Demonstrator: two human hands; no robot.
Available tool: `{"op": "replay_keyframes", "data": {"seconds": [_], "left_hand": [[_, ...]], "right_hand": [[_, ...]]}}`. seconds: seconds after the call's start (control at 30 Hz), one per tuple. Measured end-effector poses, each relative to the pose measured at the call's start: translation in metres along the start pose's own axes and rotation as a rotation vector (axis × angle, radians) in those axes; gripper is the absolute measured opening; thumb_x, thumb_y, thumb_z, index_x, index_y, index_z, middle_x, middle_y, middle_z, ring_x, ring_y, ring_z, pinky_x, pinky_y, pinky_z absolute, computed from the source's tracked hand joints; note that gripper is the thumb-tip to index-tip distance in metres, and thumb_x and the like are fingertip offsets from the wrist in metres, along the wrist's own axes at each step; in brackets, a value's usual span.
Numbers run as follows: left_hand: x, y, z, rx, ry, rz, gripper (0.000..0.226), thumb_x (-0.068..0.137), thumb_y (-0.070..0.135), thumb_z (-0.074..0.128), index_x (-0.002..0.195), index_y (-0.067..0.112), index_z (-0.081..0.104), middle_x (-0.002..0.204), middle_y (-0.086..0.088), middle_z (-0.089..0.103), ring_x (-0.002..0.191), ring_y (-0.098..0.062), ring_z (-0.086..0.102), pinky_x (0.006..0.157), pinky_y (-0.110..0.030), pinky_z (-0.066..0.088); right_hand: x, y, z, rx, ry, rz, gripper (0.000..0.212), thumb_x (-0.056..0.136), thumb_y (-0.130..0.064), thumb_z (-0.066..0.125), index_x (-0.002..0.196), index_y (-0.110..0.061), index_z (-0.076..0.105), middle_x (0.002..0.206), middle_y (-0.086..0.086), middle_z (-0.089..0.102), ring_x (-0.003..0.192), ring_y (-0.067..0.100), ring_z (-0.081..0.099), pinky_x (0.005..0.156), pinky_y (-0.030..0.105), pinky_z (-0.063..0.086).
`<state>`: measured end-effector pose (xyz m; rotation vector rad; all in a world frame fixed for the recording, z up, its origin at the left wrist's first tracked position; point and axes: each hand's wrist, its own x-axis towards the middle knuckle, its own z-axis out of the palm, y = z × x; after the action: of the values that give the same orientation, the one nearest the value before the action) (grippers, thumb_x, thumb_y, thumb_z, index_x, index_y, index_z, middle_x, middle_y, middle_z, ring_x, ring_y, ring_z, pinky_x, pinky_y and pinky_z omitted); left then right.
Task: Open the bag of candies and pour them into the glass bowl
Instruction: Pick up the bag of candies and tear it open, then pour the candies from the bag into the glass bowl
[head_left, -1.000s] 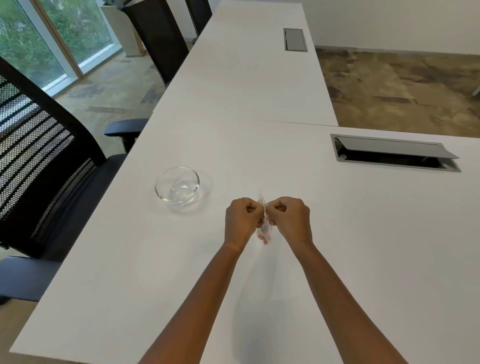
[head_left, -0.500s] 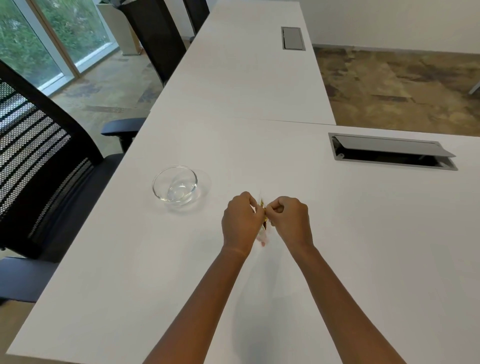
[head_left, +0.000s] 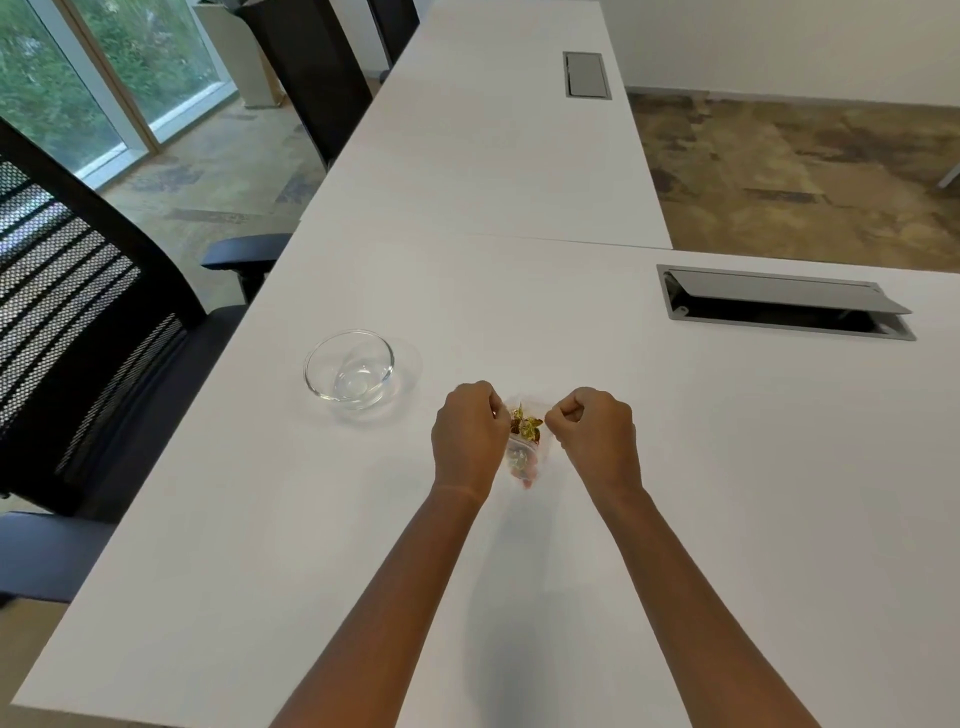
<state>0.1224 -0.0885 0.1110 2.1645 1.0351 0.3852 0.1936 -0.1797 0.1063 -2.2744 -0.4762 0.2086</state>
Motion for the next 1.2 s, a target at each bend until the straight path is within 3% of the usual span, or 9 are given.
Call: {"op": "replay_keyframes", "data": {"seconds": [0.23,0.4,0.5,0.67,0.73,0.87,1.03,1.1,1.2], "left_hand": [[-0.003,0.006,-0.001,0.052,0.002,0.081,0.016,0.087,0.008,0.045,0.081,0.002,0.059,0.091,-0.015,0.062,0.08,-0.029,0.058,0.067,-0.036,0.044],[-0.002,0.008,0.0,0.0,0.009,0.093,0.016,0.085,0.007,0.047,0.081,0.0,0.06,0.089,-0.017,0.062,0.078,-0.028,0.058,0.067,-0.035,0.045],[-0.003,0.005,0.0,-0.073,0.005,0.053,0.014,0.084,0.008,0.049,0.078,0.001,0.06,0.087,-0.015,0.063,0.079,-0.027,0.059,0.067,-0.034,0.044],[-0.009,-0.005,0.003,-0.144,-0.06,-0.022,0.015,0.082,0.013,0.058,0.095,0.007,0.057,0.088,-0.004,0.054,0.072,-0.013,0.048,0.055,-0.009,0.035],[-0.012,-0.006,0.004,-0.171,-0.096,-0.081,0.019,0.08,0.012,0.061,0.097,0.006,0.055,0.086,-0.004,0.051,0.075,-0.017,0.049,0.059,-0.013,0.038],[-0.015,-0.005,-0.001,-0.264,-0.093,-0.175,0.014,0.077,-0.002,0.05,0.083,0.01,0.054,0.077,-0.002,0.051,0.076,-0.026,0.054,0.076,-0.046,0.054],[-0.01,0.002,-0.007,-0.248,-0.035,-0.118,0.019,0.077,-0.006,0.047,0.084,0.003,0.062,0.084,-0.005,0.057,0.082,-0.024,0.055,0.074,-0.033,0.048],[-0.008,0.005,-0.007,-0.211,-0.028,-0.079,0.02,0.078,-0.004,0.046,0.085,0.002,0.064,0.093,-0.013,0.065,0.089,-0.026,0.059,0.073,-0.028,0.043],[-0.005,0.009,-0.011,-0.127,-0.018,0.003,0.019,0.083,0.001,0.048,0.088,0.004,0.065,0.098,-0.014,0.066,0.093,-0.025,0.06,0.073,-0.026,0.041]], "right_hand": [[-0.005,0.001,0.0,0.143,-0.097,0.202,0.014,0.077,-0.011,0.056,0.084,0.0,0.06,0.066,0.009,0.064,0.066,0.029,0.068,0.073,0.041,0.059],[-0.014,-0.004,0.002,0.357,-0.307,0.393,0.023,0.078,-0.013,0.064,0.095,-0.007,0.05,0.068,0.006,0.061,0.052,0.013,0.062,0.057,0.024,0.057],[-0.014,-0.006,0.006,0.425,-0.311,0.399,0.015,0.077,-0.002,0.06,0.092,-0.002,0.056,0.075,0.015,0.067,0.052,0.018,0.064,0.059,0.027,0.059],[-0.01,-0.006,0.008,0.456,-0.265,0.395,0.009,0.078,0.001,0.059,0.086,-0.002,0.06,0.077,0.017,0.066,0.055,0.025,0.066,0.073,0.04,0.06],[-0.01,-0.004,0.009,0.469,-0.25,0.41,0.013,0.079,-0.001,0.06,0.091,0.001,0.061,0.075,0.016,0.067,0.051,0.022,0.065,0.07,0.038,0.059],[-0.011,0.001,0.004,0.549,-0.231,0.446,0.009,0.08,0.0,0.057,0.089,-0.002,0.059,0.065,0.011,0.065,0.043,0.011,0.063,0.052,0.021,0.057],[-0.012,0.012,-0.004,0.791,-0.296,0.534,0.01,0.083,0.004,0.056,0.091,-0.001,0.055,0.068,0.012,0.062,0.048,0.014,0.064,0.053,0.02,0.058],[-0.014,0.016,-0.007,0.883,-0.369,0.54,0.012,0.086,-0.004,0.057,0.096,0.0,0.053,0.072,0.012,0.059,0.059,0.019,0.064,0.059,0.022,0.059],[-0.011,0.024,-0.009,1.023,-0.453,0.643,0.036,0.087,-0.041,0.054,0.097,-0.006,0.054,0.086,0.013,0.056,0.077,0.025,0.061,0.073,0.033,0.058]]}}
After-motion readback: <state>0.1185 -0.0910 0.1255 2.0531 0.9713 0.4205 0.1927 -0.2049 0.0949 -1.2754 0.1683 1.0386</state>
